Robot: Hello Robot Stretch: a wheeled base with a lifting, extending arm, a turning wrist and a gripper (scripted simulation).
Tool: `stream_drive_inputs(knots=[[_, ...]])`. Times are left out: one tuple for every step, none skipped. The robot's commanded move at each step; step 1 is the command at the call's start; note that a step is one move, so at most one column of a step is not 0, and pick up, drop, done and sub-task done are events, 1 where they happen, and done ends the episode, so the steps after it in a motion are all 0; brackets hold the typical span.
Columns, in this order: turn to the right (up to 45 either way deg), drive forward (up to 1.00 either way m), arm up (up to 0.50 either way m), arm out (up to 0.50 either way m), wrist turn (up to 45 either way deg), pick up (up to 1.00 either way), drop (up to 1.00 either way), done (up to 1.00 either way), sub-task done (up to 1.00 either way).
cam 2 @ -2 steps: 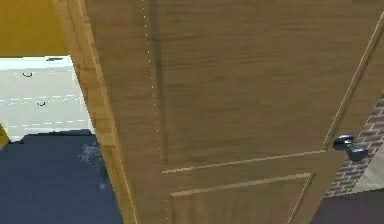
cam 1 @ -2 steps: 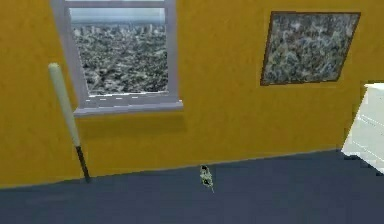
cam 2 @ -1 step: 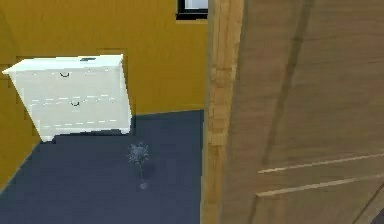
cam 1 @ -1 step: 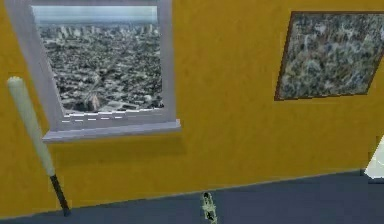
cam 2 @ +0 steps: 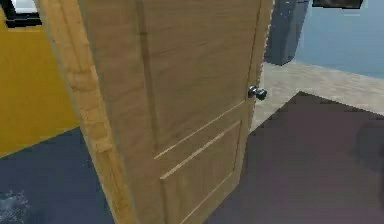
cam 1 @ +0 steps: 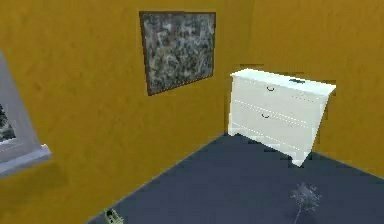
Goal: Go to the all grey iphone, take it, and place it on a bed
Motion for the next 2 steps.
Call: stream_drive_inputs(knots=[[0.0,0.9,0.0,0.0,0.0,0.0,0.0,0.0,0.0],[33.0,0.0,0.0,0.0,0.0,0.0,0.0,0.0,0.0]])
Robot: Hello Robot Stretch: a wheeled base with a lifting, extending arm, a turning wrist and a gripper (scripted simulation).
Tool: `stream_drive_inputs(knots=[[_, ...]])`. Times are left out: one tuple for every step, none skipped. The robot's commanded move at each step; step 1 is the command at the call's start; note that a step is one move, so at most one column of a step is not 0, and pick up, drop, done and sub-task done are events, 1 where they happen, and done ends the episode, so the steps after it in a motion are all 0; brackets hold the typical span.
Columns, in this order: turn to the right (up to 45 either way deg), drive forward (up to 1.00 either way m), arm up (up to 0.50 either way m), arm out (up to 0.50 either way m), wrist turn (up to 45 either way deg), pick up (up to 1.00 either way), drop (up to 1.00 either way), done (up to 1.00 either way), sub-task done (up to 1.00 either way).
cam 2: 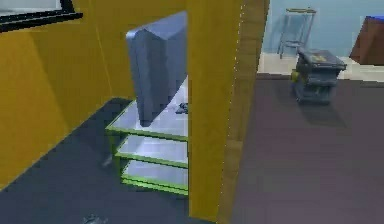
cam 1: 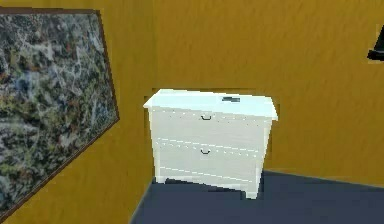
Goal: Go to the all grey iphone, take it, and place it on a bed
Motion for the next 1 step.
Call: stream_drive_inputs(knots=[[0.0,0.65,0.0,0.0,0.0,0.0,0.0,0.0,0.0]])
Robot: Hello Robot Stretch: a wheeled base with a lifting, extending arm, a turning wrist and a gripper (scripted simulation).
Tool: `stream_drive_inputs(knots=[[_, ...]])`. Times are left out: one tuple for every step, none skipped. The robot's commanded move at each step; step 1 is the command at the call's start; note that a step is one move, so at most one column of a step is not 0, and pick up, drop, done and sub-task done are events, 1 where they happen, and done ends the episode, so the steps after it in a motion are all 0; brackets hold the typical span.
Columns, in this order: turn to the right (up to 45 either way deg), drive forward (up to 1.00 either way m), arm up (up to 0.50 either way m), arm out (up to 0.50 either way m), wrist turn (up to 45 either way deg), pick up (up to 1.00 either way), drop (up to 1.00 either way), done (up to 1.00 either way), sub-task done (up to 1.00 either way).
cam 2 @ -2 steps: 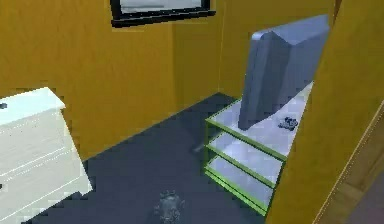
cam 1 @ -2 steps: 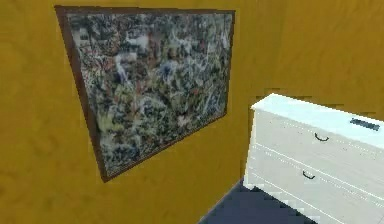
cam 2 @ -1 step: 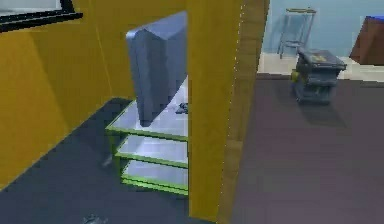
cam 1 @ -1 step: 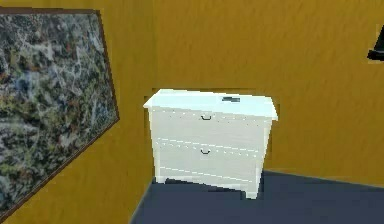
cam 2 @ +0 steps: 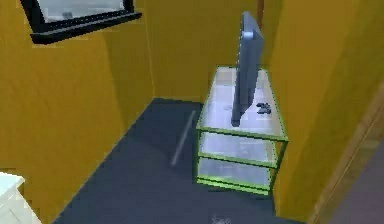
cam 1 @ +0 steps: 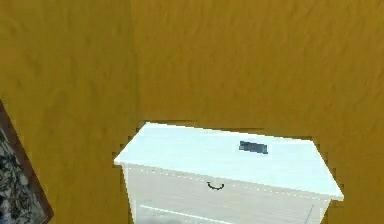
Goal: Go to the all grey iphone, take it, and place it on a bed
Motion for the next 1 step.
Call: stream_drive_inputs(knots=[[33.0,0.0,0.0,0.0,0.0,0.0,0.0,0.0,0.0]])
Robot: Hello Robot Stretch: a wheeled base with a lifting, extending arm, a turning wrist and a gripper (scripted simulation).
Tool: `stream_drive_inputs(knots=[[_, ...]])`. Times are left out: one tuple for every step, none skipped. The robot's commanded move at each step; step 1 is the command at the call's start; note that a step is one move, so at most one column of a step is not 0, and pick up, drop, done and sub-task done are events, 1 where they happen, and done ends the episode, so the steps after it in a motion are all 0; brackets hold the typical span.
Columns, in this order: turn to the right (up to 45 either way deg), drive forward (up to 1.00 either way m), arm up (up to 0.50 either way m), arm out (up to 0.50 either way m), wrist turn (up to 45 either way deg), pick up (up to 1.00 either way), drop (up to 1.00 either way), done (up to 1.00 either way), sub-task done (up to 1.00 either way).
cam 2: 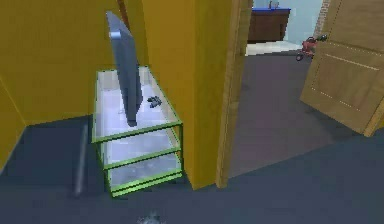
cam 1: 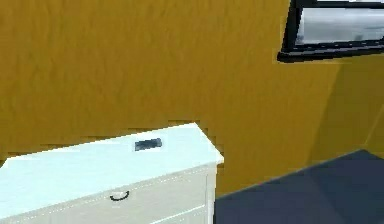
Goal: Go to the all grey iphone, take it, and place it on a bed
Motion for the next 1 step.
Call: stream_drive_inputs(knots=[[0.0,0.05,0.0,0.0,0.0,0.0,0.0,0.0,0.0]])
